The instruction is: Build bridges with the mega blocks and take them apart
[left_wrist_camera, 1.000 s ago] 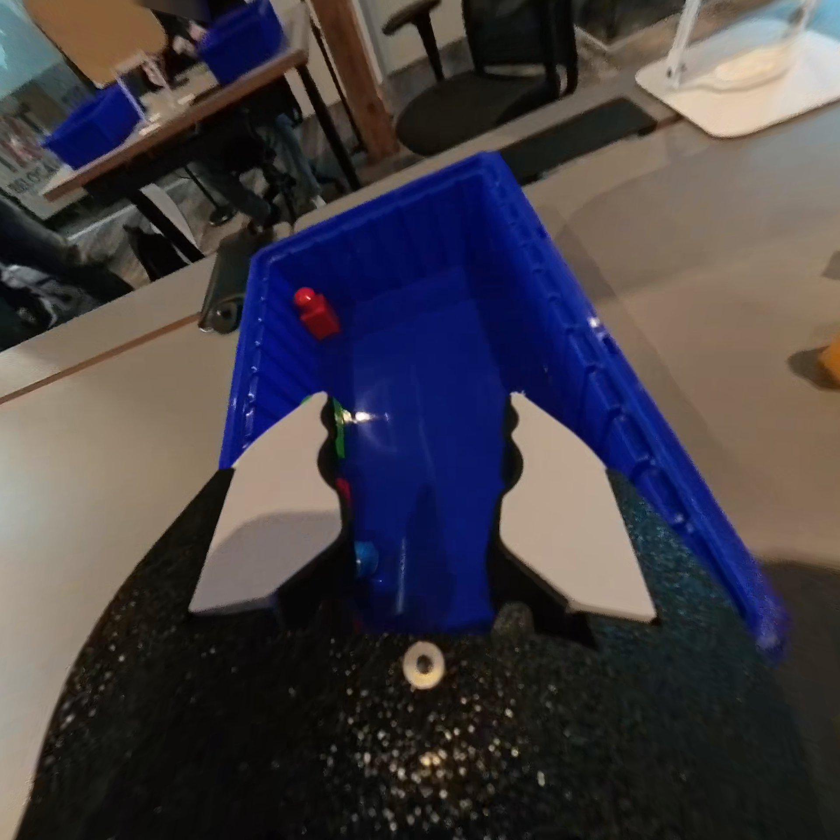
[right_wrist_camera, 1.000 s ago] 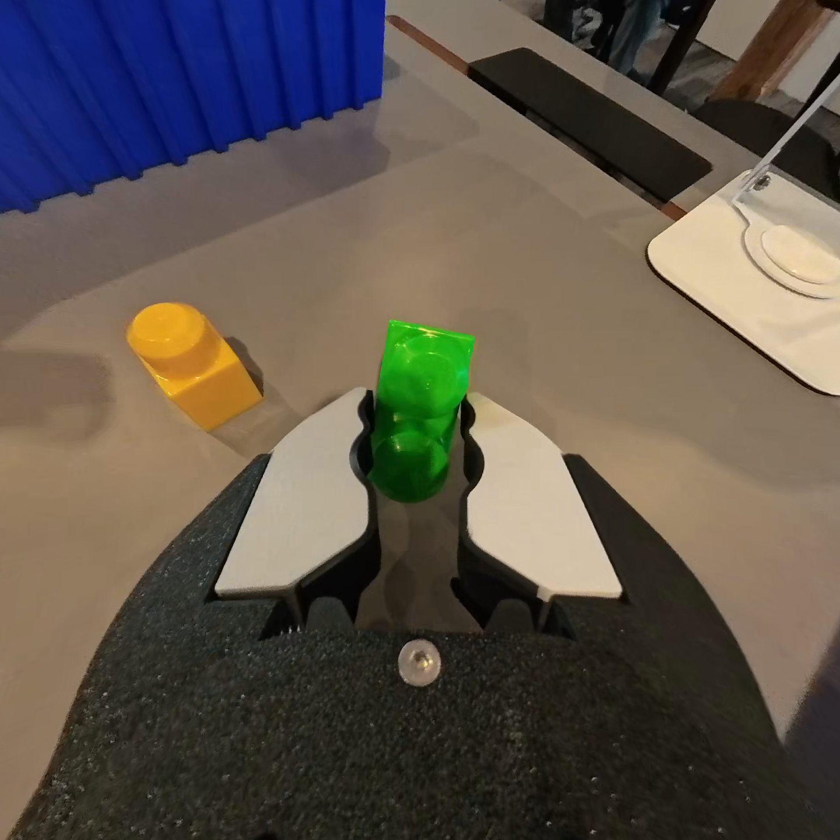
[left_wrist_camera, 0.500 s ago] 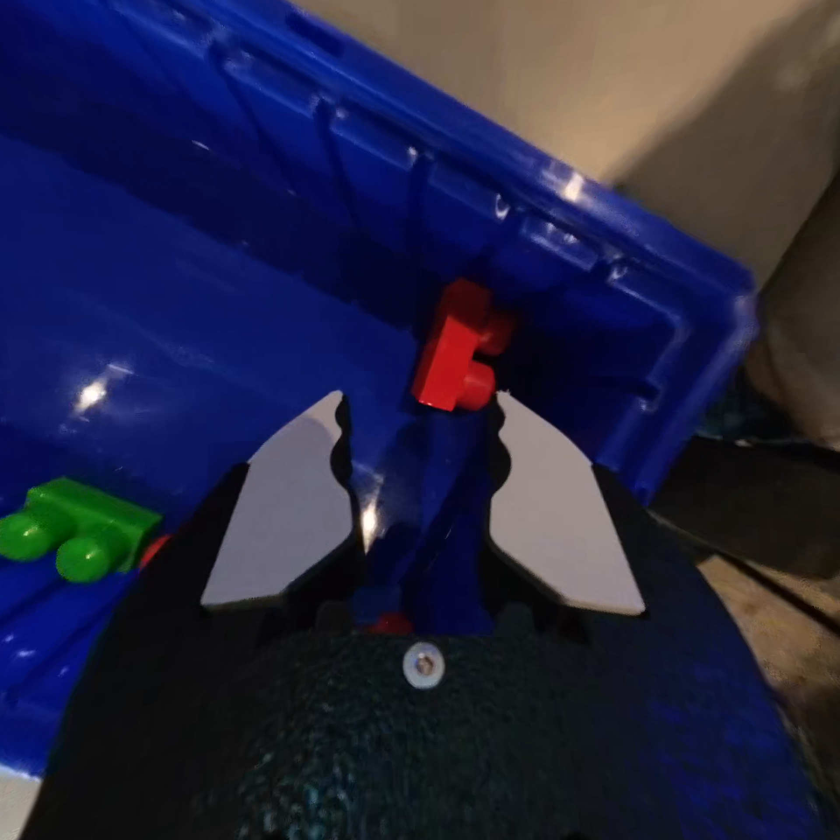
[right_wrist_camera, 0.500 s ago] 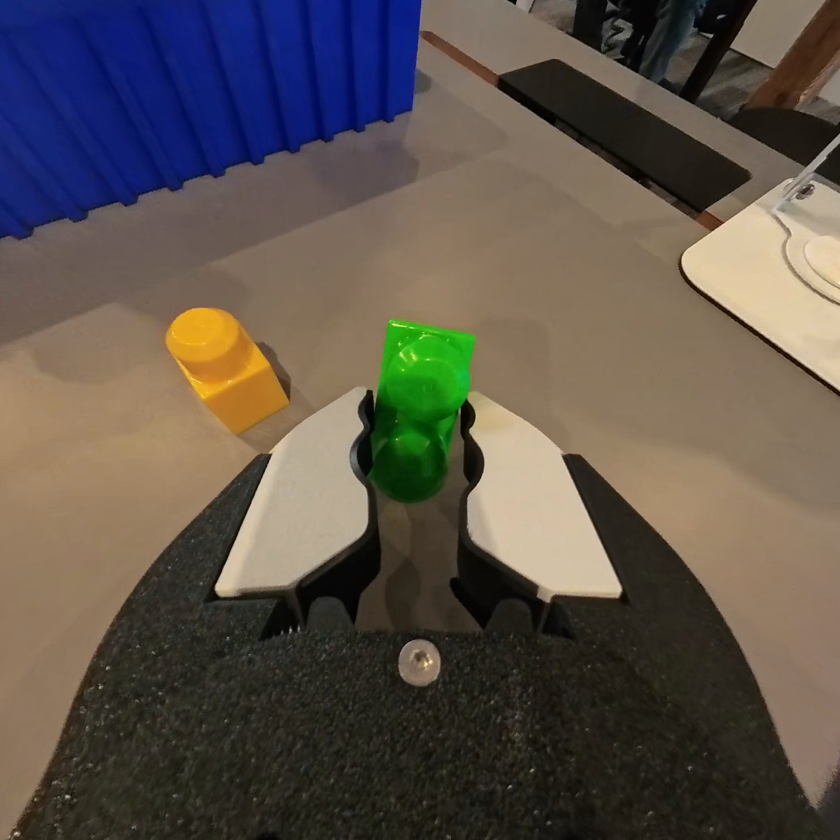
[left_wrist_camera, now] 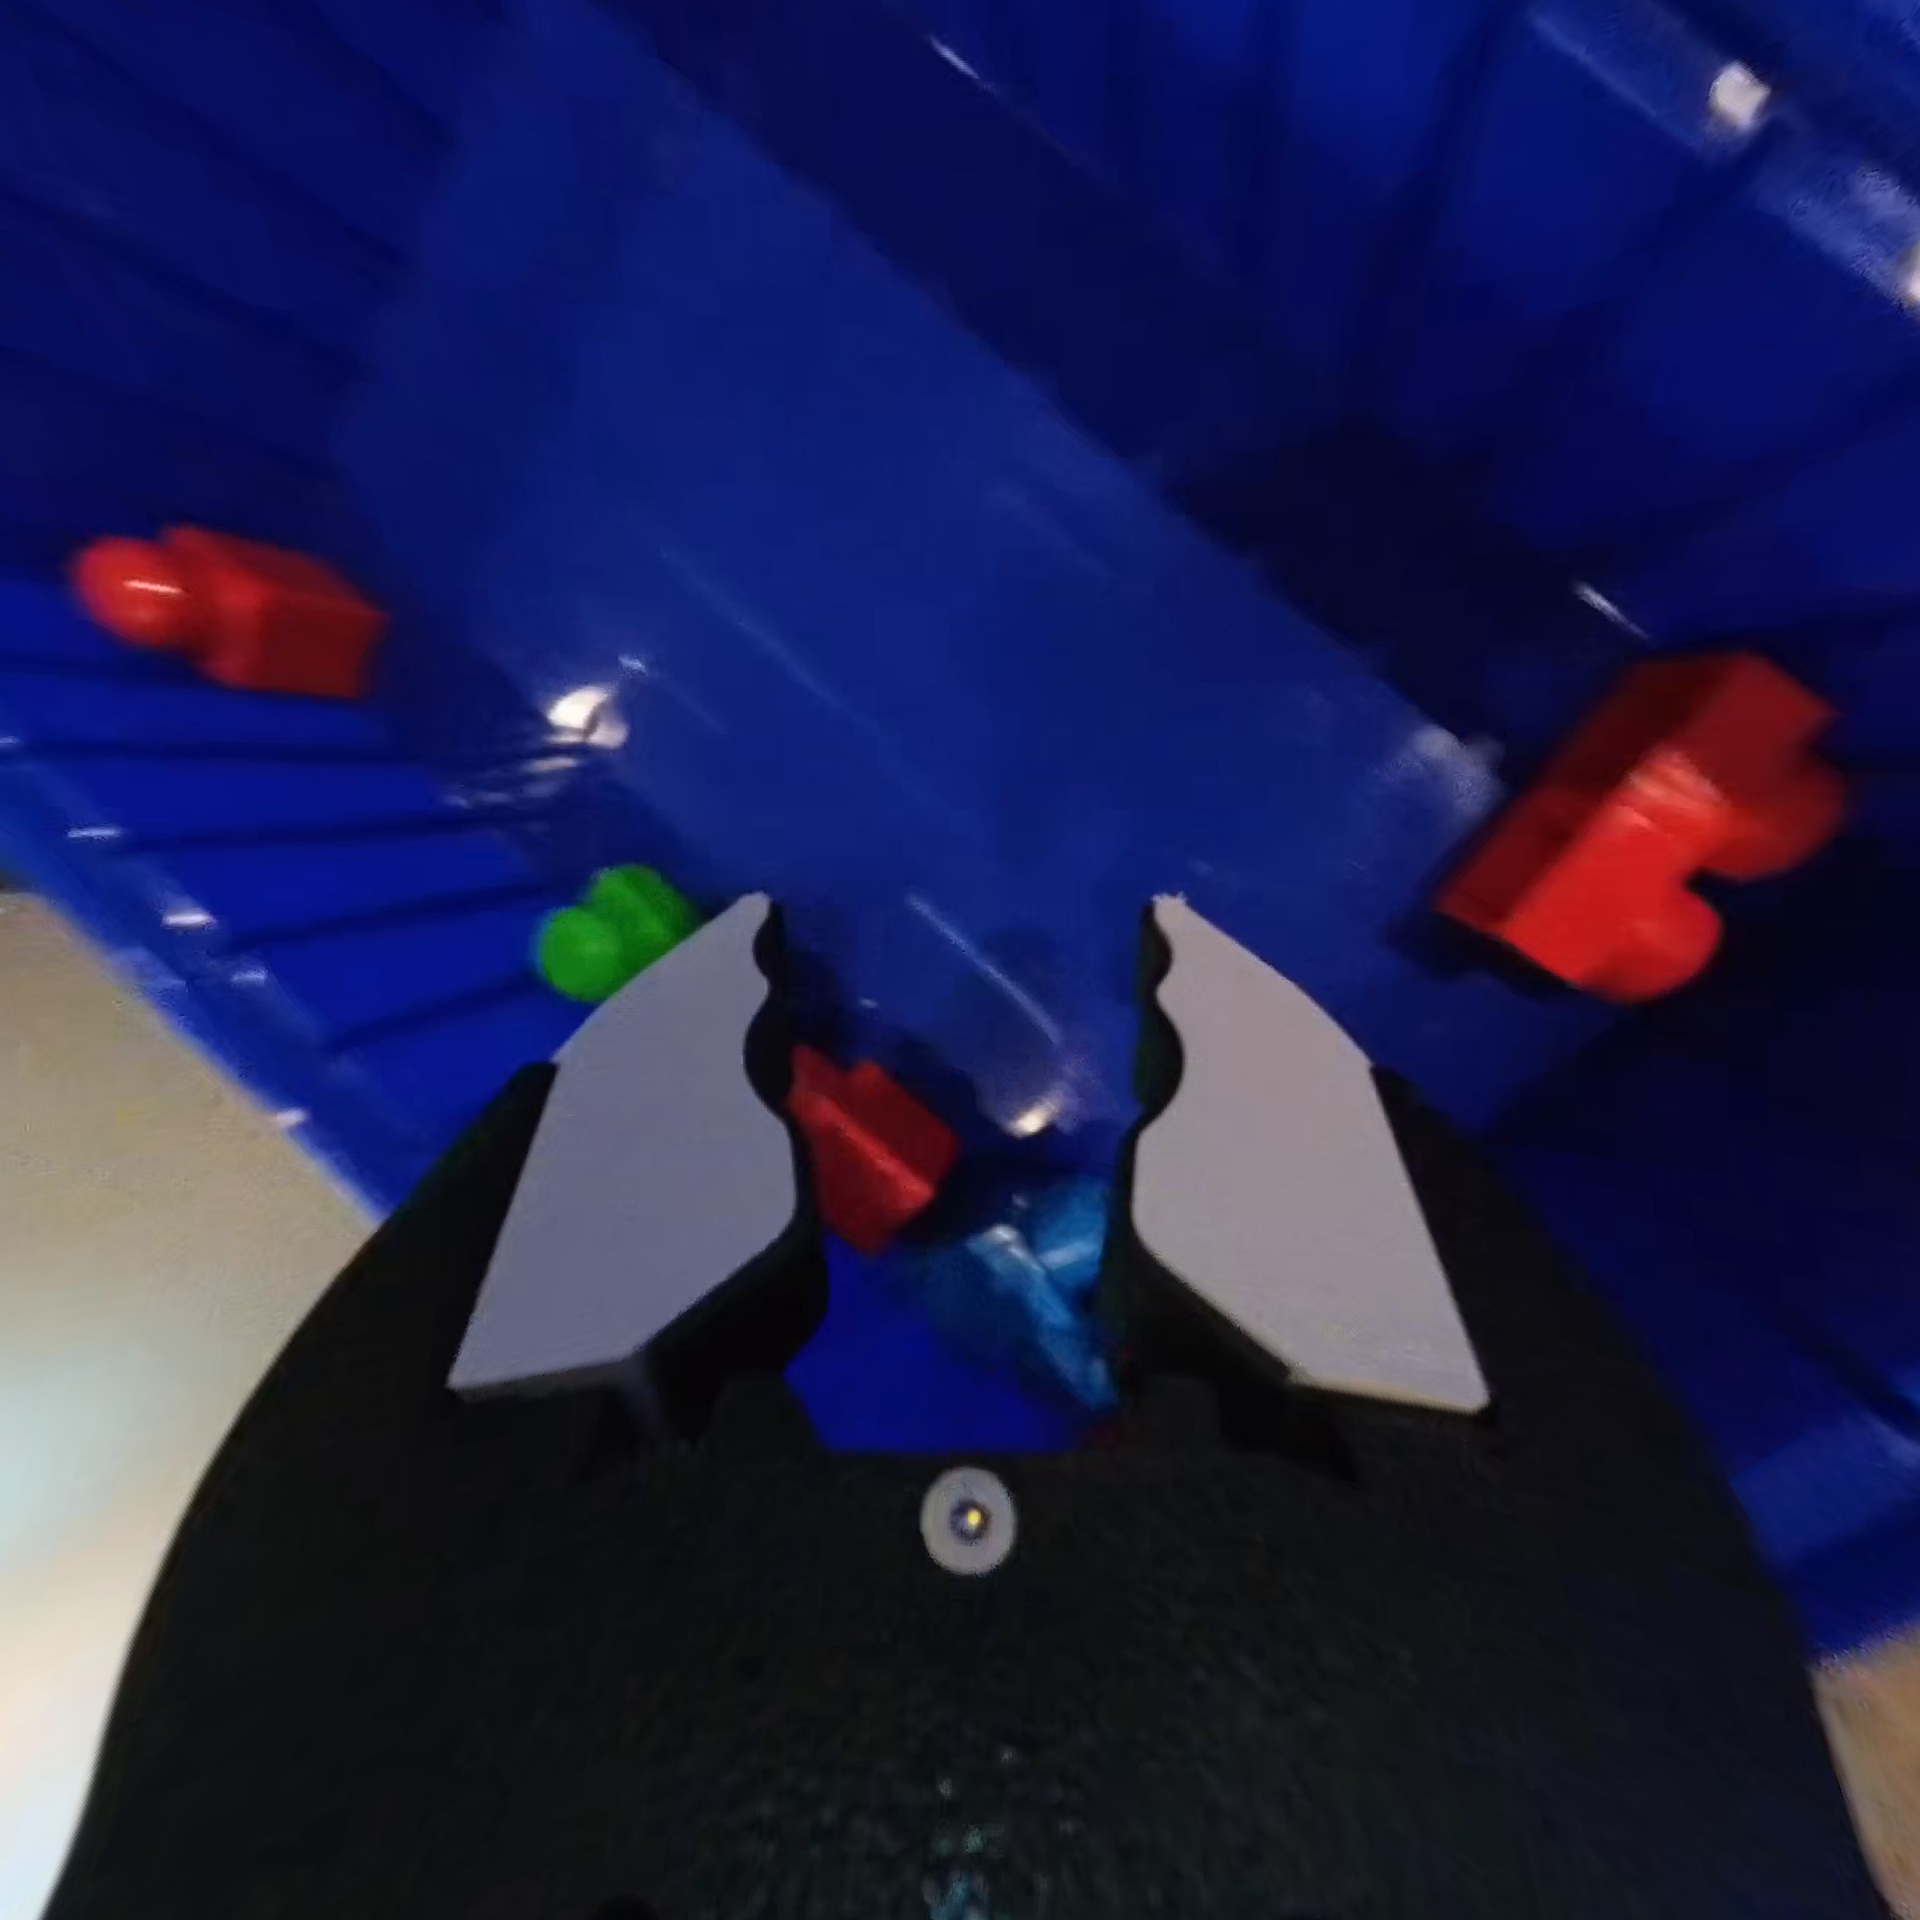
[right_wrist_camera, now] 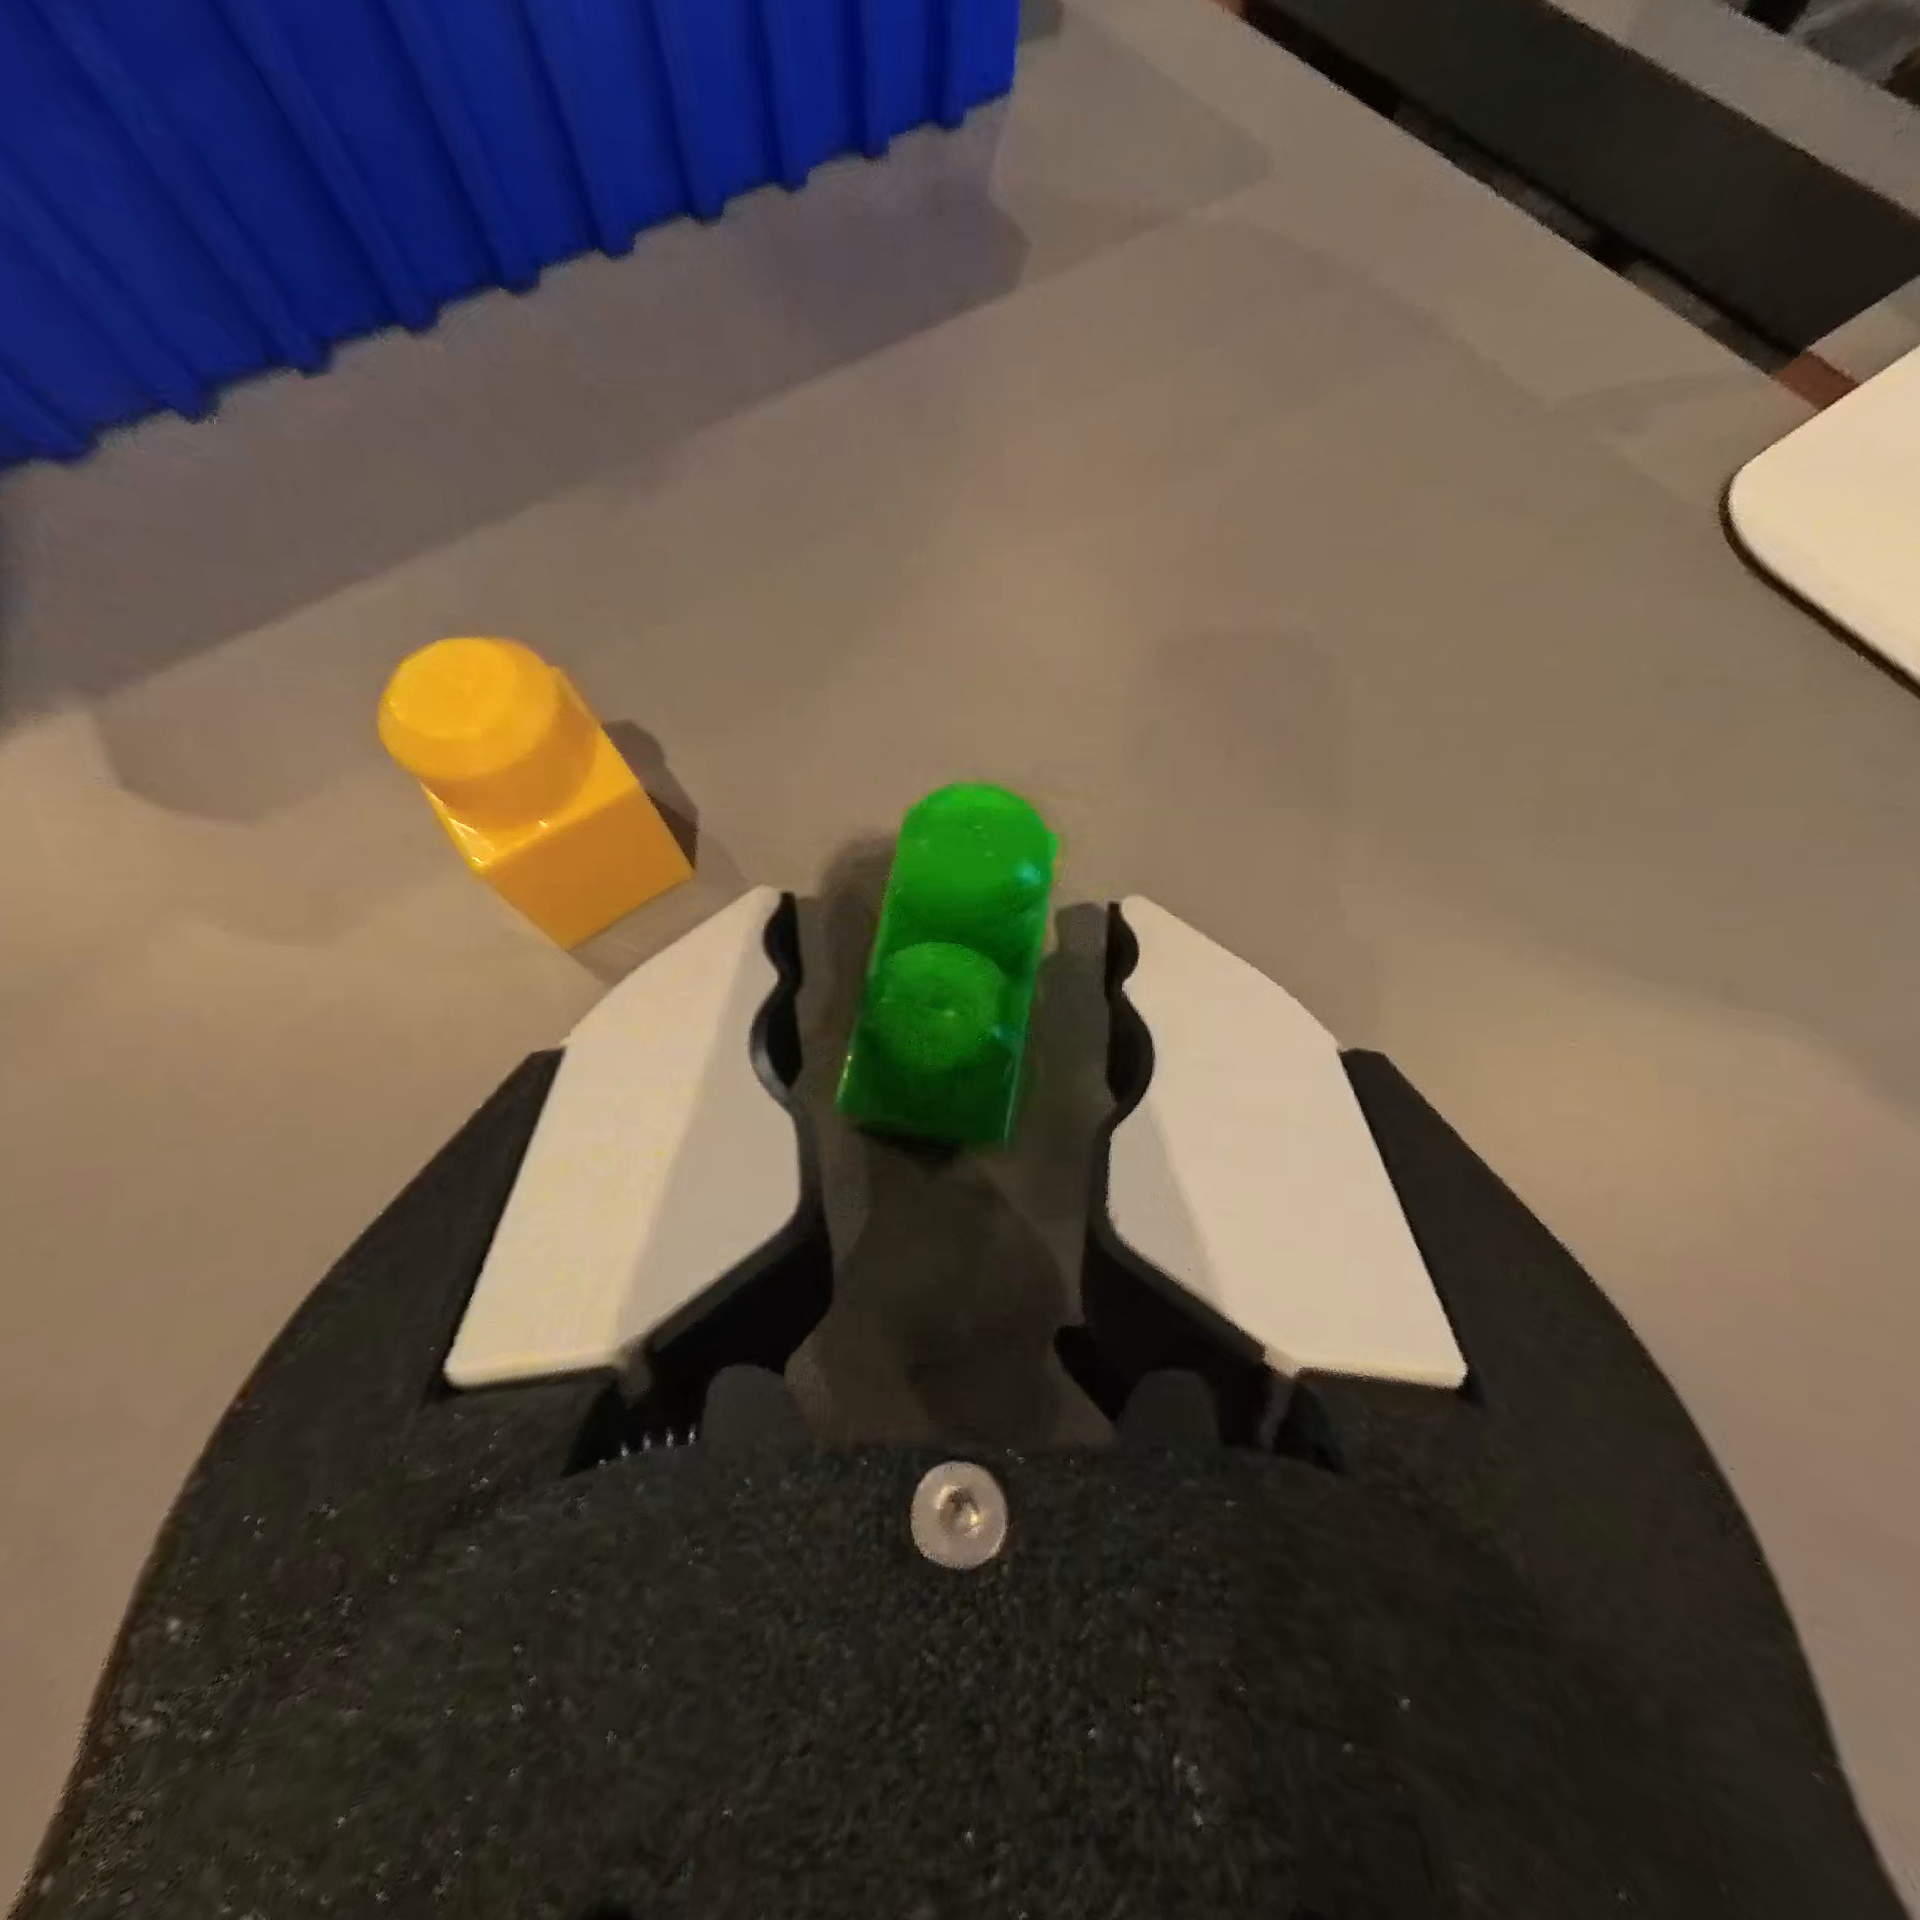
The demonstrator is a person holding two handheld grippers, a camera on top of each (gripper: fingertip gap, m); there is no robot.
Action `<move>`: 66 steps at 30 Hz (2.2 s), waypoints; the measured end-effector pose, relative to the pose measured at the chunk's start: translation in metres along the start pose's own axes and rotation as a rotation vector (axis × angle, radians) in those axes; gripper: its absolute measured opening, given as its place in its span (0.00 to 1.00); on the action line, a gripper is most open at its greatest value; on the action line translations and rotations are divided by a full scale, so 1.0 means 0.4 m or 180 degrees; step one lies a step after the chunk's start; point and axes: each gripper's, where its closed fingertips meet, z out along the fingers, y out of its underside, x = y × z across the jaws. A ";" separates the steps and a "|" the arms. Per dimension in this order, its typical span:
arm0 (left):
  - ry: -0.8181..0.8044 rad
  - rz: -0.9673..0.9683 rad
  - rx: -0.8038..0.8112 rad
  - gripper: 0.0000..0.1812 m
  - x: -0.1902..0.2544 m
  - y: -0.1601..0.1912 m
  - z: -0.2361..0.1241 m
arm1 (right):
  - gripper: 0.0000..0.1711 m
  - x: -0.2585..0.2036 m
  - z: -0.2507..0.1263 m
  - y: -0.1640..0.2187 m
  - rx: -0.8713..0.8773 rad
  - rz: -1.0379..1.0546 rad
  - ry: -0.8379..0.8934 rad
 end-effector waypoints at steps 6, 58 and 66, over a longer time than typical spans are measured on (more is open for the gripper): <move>-0.0938 -0.0024 0.0364 0.35 -0.194 -0.124 0.050 | 0.31 0.006 -0.030 -0.045 0.0412 0.0130 -0.0032; -0.0771 0.0341 -0.0812 0.44 -0.409 -0.088 0.286 | 0.20 -0.005 -0.041 -0.059 0.0539 -0.0042 -0.0041; -0.0644 0.0574 -0.1403 0.48 -0.430 -0.050 0.300 | 0.20 -0.006 -0.035 -0.052 0.0487 -0.0077 -0.0035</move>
